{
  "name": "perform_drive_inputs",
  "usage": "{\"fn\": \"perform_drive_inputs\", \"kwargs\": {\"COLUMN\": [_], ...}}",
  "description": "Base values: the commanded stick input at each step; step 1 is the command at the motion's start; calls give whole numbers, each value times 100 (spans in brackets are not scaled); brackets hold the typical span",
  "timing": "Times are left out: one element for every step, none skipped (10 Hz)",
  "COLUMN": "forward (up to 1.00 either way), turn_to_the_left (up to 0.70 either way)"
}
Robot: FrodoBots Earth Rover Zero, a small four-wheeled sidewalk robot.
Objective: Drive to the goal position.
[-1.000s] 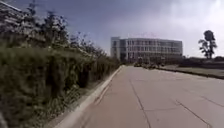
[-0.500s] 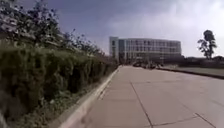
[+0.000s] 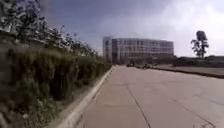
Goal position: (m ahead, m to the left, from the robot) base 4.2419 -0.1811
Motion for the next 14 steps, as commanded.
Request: {"fn": "perform_drive_inputs", "kwargs": {"forward": [45,45,59,70,70,70,70,70,70,70,70,70,70,70], "turn_to_the_left": [-25,-14,0,0,0,0,0,0,0,0,0,0,1,14]}}
